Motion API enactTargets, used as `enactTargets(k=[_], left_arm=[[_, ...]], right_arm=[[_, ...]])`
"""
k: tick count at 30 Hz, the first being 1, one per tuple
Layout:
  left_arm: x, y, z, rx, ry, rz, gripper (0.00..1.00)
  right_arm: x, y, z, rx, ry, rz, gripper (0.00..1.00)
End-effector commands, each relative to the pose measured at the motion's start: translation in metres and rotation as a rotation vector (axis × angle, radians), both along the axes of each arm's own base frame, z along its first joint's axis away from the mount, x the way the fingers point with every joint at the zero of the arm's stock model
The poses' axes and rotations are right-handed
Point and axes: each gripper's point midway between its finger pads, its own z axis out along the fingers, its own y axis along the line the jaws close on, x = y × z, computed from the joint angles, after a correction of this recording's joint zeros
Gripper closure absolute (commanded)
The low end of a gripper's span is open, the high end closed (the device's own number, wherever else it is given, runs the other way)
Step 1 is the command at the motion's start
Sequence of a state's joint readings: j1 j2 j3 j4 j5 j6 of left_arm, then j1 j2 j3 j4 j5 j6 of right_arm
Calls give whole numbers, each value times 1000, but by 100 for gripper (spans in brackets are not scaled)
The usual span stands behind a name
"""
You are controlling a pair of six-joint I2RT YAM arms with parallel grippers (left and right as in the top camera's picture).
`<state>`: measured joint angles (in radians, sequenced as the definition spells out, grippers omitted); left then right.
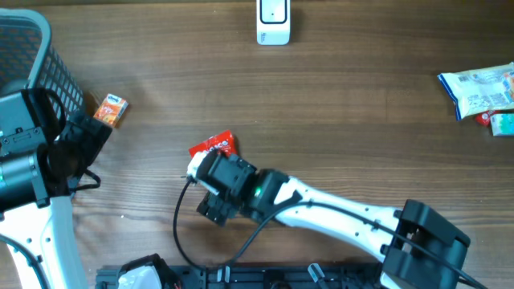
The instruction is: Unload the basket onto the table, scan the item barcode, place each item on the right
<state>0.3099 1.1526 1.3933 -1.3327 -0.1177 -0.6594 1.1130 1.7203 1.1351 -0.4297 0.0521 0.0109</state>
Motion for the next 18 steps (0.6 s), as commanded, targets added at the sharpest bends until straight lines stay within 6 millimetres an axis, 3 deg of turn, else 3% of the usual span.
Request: enactTargets(k=[1, 10, 18], left_arm=[[0, 1, 0, -4, -2, 5, 0], [0, 1, 0, -4, -2, 5, 0], [0, 1, 0, -4, -2, 5, 0]], right_arm=[[10, -1, 10, -46, -143, -12, 1], [-1, -8, -35, -140, -73, 17, 1], [-6, -1, -39, -153, -100, 159, 0]])
